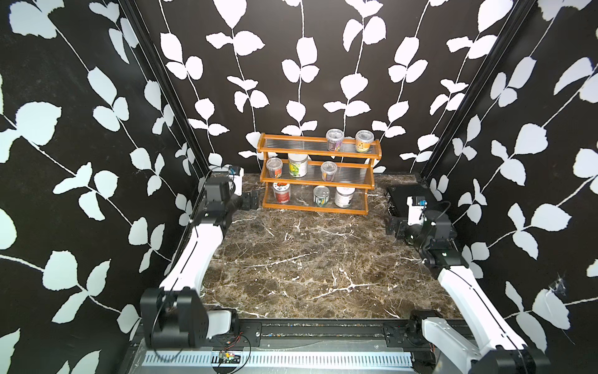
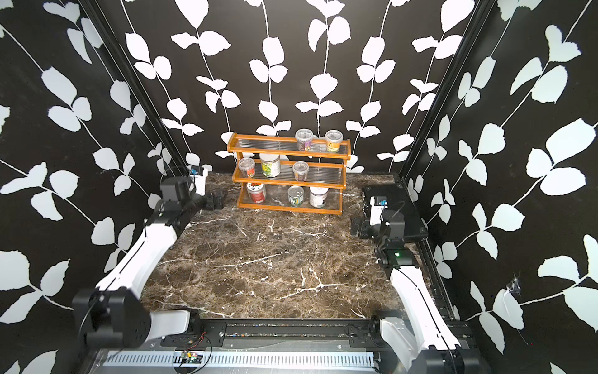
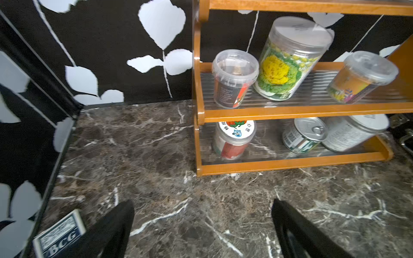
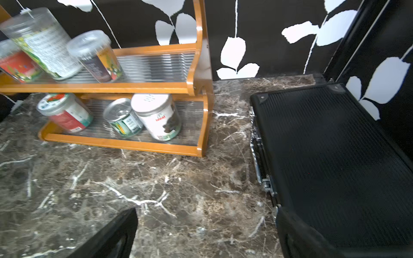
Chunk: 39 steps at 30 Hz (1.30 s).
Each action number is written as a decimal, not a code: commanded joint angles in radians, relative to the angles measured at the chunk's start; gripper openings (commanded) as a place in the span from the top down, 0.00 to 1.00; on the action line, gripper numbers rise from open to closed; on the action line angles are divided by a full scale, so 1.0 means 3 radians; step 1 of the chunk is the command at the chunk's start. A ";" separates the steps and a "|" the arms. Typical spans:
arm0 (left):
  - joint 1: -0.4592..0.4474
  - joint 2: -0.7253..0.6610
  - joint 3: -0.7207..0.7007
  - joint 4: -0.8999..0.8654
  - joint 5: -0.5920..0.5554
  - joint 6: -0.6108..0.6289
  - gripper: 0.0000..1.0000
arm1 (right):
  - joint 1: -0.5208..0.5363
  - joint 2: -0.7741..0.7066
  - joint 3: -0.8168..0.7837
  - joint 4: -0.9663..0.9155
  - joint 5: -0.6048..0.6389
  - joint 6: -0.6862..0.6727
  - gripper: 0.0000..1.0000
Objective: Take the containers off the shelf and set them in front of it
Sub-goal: Move the shelf to the center of the board.
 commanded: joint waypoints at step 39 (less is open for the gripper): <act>0.0016 0.1836 0.1455 0.0388 0.0121 -0.0222 0.36 | 0.0468 0.2553 0.2336 -0.0184 0.0439 0.0295 0.21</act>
